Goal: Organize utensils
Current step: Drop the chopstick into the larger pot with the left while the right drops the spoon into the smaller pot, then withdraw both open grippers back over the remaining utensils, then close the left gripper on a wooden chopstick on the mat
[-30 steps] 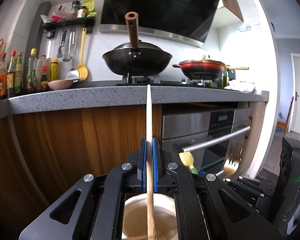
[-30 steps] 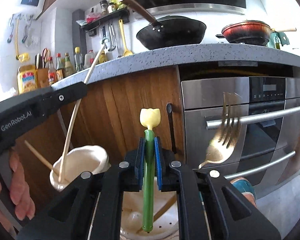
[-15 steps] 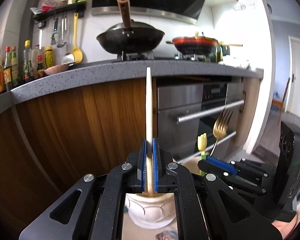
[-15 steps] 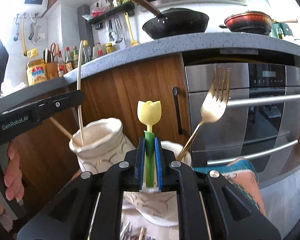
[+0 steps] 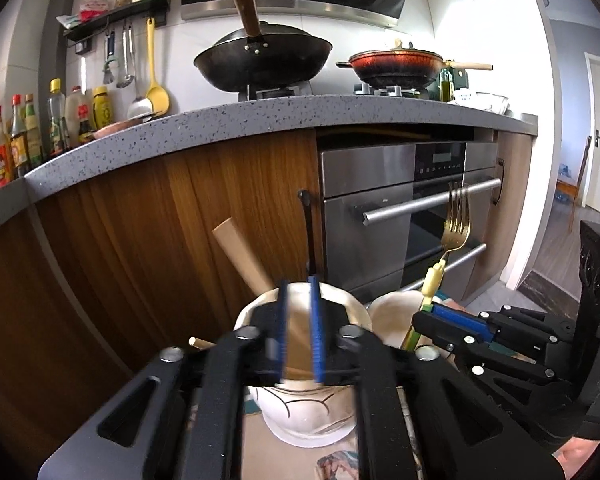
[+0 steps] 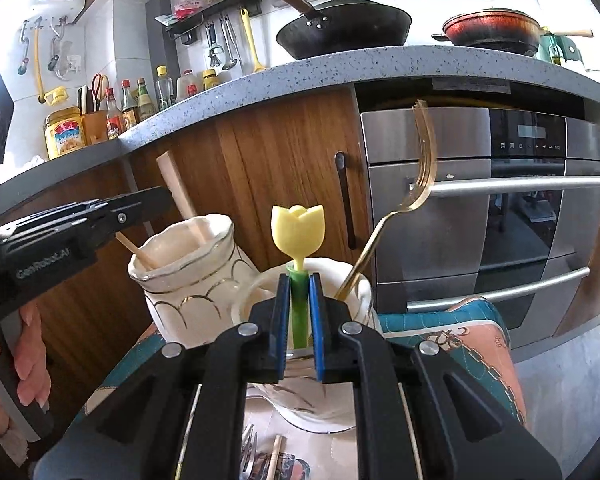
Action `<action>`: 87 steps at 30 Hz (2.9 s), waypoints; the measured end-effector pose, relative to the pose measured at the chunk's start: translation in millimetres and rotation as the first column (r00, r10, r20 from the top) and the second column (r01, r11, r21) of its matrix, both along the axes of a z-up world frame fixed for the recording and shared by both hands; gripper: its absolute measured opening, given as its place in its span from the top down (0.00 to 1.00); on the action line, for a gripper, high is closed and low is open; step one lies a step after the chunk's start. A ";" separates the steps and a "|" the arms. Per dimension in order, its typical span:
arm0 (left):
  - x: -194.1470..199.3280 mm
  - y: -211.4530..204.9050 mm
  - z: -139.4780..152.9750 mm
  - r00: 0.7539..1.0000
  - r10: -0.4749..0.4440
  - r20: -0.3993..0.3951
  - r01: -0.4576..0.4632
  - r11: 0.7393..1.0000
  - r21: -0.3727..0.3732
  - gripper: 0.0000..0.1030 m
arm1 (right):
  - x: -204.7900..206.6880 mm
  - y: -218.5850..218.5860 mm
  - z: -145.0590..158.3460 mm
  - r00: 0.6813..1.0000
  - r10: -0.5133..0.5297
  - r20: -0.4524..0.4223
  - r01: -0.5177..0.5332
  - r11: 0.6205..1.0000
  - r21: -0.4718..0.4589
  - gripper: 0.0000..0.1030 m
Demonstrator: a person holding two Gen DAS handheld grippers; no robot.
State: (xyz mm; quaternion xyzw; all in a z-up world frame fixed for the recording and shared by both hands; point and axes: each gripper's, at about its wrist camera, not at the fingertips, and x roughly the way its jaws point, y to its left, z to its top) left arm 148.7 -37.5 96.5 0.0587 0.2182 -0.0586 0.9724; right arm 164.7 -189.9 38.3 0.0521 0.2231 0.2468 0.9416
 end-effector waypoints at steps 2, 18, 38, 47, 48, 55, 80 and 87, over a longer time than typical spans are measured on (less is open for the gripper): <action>-2.2 -0.4 2.2 1.000 -0.002 0.015 0.002 1.000 0.002 0.74 | 1.8 -1.0 -1.0 1.000 0.000 -0.007 0.000 1.000 0.004 0.90; -43.4 16.0 14.8 0.997 0.029 0.067 -0.026 0.999 -0.043 0.33 | -31.5 -18.1 12.1 0.999 -0.019 0.043 0.016 0.997 0.074 0.36; -114.8 53.5 -58.4 0.988 0.090 -0.128 -0.099 0.993 -0.065 0.06 | -95.6 -37.5 -19.5 0.985 -0.162 0.065 0.164 0.986 -0.028 0.04; -118.5 40.1 -110.4 0.950 0.105 -0.294 -0.094 0.994 0.051 0.08 | -88.1 -40.1 -28.4 0.995 -0.098 0.012 0.098 0.995 0.003 0.04; -118.7 38.1 -112.7 0.946 0.106 -0.307 -0.091 0.994 0.063 0.08 | -87.2 -40.4 -28.7 0.995 -0.096 0.002 0.096 0.995 0.007 0.04; -115.9 22.8 -124.4 0.900 0.042 -0.435 -0.013 0.997 0.070 0.34 | -88.0 -42.7 -29.4 0.996 -0.091 -0.016 0.091 0.995 0.026 0.04; -84.5 12.8 -134.4 0.782 -0.055 -0.620 0.118 0.991 0.062 0.77 | -89.4 -36.2 -31.1 0.998 -0.067 -0.014 0.067 0.998 -0.013 0.04; -78.7 13.4 -135.2 0.793 -0.036 -0.609 0.091 0.994 0.060 0.93 | -91.5 -32.3 -31.0 0.999 -0.038 -0.025 0.038 0.999 -0.011 0.04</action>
